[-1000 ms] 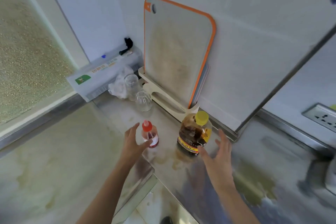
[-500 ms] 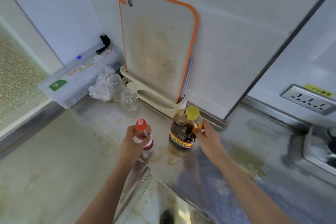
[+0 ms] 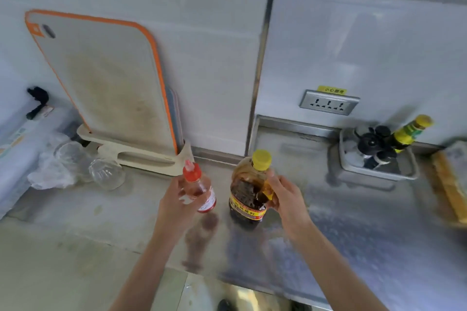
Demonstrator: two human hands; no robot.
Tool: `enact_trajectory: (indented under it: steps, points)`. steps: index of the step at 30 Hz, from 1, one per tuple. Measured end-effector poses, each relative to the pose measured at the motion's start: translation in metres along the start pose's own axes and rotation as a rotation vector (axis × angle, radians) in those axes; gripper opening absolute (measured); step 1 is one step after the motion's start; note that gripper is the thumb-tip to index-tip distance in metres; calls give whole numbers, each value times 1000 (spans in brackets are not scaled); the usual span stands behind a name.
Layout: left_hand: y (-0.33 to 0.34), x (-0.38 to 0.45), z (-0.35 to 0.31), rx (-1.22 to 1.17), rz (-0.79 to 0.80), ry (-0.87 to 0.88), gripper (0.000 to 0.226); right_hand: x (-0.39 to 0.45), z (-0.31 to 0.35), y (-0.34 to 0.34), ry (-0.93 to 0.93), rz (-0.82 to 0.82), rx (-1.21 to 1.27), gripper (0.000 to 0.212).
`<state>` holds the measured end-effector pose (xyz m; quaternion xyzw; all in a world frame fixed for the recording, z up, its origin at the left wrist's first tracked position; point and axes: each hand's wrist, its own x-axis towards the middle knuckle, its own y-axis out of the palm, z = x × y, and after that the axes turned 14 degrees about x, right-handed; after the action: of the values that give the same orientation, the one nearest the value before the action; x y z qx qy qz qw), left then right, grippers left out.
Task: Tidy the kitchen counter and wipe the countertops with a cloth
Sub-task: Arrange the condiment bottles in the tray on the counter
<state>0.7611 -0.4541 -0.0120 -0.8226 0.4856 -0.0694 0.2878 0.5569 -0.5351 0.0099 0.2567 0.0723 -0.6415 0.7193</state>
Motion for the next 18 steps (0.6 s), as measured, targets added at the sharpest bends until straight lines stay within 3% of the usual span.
enact_trajectory:
  steps: [8, 18]
  points:
    - [111, -10, -87, -20, 314, 222, 52, -17, 53, -105, -170, -313, 135, 32]
    - [269, -46, -166, 88, 455, 331, 52, -13, 94, -275, -206, -537, 204, 36]
